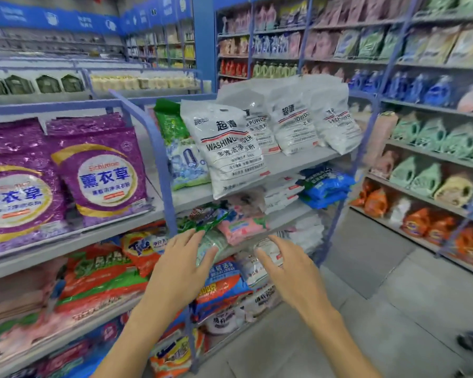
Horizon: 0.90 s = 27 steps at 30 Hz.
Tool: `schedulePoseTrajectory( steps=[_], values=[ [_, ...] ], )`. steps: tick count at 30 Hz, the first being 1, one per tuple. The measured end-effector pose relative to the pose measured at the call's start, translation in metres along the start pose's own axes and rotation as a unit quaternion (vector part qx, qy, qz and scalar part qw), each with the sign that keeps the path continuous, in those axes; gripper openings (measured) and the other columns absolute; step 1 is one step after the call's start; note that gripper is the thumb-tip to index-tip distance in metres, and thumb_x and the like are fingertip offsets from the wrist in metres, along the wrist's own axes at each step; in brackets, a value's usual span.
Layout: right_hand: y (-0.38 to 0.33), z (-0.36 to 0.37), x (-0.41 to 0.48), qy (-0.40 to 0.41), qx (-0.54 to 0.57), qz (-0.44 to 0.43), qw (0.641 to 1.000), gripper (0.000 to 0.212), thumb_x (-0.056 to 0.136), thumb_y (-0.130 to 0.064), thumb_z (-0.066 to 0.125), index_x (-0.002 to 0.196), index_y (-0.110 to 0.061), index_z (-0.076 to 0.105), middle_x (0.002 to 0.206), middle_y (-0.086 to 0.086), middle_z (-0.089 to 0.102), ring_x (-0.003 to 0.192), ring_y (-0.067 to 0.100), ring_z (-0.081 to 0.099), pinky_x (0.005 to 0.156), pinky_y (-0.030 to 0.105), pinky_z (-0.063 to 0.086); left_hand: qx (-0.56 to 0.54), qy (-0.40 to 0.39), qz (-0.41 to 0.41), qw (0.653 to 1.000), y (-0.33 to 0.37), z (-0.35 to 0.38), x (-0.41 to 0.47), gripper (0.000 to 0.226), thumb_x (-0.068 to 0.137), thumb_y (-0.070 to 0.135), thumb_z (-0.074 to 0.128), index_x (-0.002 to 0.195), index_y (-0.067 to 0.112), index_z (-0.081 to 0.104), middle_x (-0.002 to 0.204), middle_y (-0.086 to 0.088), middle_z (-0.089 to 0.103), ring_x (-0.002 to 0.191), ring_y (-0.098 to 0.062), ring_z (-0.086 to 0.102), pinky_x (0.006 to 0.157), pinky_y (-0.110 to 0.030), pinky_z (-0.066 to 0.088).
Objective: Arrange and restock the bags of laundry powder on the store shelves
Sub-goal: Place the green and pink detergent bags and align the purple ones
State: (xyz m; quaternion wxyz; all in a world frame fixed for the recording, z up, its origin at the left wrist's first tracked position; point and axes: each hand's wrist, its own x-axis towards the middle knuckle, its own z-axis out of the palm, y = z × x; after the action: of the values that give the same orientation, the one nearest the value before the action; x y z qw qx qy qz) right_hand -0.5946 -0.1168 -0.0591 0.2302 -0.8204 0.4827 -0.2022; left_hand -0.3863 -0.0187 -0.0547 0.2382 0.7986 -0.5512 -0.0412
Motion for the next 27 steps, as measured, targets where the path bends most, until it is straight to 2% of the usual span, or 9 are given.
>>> schedulePoseTrajectory(
  steps=[6,11,13,16,20,23,25,27],
  values=[
    [0.042,-0.011,0.062,-0.002,0.032,0.012,0.999,0.063,0.099,-0.067,0.041,0.154,-0.037,0.039,0.159,-0.014,0.041,0.146,0.009,0.036,0.116,0.035,0.034,-0.009,0.017,-0.002,1.000,0.028,0.028,0.066,0.066,0.102,0.057,0.036,0.157,0.021,0.034,0.163,0.002,0.031,0.151,-0.018,0.025,0.123,-0.035,0.024],
    [0.066,-0.016,0.132,0.007,0.045,0.005,0.999,0.067,0.096,-0.072,0.039,0.154,-0.038,0.038,0.157,-0.015,0.043,0.142,0.008,0.041,0.116,0.038,0.038,-0.040,0.078,-0.007,0.996,0.031,0.045,0.148,0.063,0.103,0.052,0.042,0.155,0.018,0.036,0.157,0.000,0.041,0.145,-0.019,0.035,0.118,-0.035,0.030],
    [0.073,-0.021,0.162,-0.007,0.041,0.011,0.999,0.067,0.097,-0.072,0.039,0.155,-0.039,0.036,0.157,-0.016,0.041,0.142,0.008,0.042,0.116,0.038,0.038,-0.065,0.108,-0.031,0.992,0.032,0.045,0.184,0.070,0.101,0.058,0.040,0.158,0.019,0.029,0.162,-0.002,0.035,0.149,-0.020,0.031,0.121,-0.038,0.029],
    [0.080,-0.030,0.206,-0.012,0.028,0.001,1.000,0.068,0.097,-0.072,0.036,0.156,-0.039,0.034,0.159,-0.014,0.040,0.141,0.010,0.045,0.117,0.039,0.038,-0.122,0.145,-0.085,0.978,0.038,0.045,0.229,0.090,0.096,0.071,0.038,0.162,0.018,0.009,0.169,0.000,0.016,0.154,-0.019,0.018,0.124,-0.039,0.019],
    [0.083,-0.039,0.266,0.000,0.046,-0.022,0.999,0.064,0.099,-0.068,0.039,0.155,-0.038,0.036,0.159,-0.013,0.040,0.145,0.009,0.038,0.118,0.038,0.034,-0.181,0.164,-0.144,0.959,0.044,0.051,0.273,0.107,0.088,0.077,0.046,0.162,0.018,-0.004,0.171,-0.001,0.004,0.156,-0.020,0.011,0.124,-0.042,0.016],
    [0.078,-0.036,0.310,-0.024,0.083,-0.043,0.995,0.065,0.099,-0.066,0.042,0.157,-0.035,0.034,0.159,-0.013,0.040,0.145,0.010,0.037,0.116,0.036,0.033,-0.224,0.200,-0.186,0.936,0.048,0.056,0.292,0.116,0.082,0.075,0.060,0.160,0.029,-0.012,0.169,-0.003,0.016,0.152,-0.030,0.023,0.121,-0.052,0.027],
    [0.075,-0.031,0.339,-0.044,0.136,-0.049,0.988,0.071,0.097,-0.068,0.045,0.158,-0.034,0.031,0.161,-0.013,0.038,0.146,0.010,0.037,0.119,0.038,0.034,-0.228,0.219,-0.219,0.923,0.048,0.060,0.303,0.121,0.074,0.078,0.066,0.158,0.036,-0.010,0.168,-0.003,0.022,0.150,-0.032,0.030,0.118,-0.056,0.032],
    [0.071,-0.026,0.366,-0.076,0.192,-0.059,0.977,0.081,0.093,-0.073,0.048,0.159,-0.033,0.027,0.162,-0.014,0.034,0.146,0.011,0.037,0.120,0.044,0.034,-0.254,0.245,-0.250,0.902,0.045,0.058,0.311,0.115,0.065,0.082,0.071,0.154,0.039,0.012,0.157,0.003,0.042,0.140,-0.029,0.046,0.111,-0.056,0.041]
  ],
)
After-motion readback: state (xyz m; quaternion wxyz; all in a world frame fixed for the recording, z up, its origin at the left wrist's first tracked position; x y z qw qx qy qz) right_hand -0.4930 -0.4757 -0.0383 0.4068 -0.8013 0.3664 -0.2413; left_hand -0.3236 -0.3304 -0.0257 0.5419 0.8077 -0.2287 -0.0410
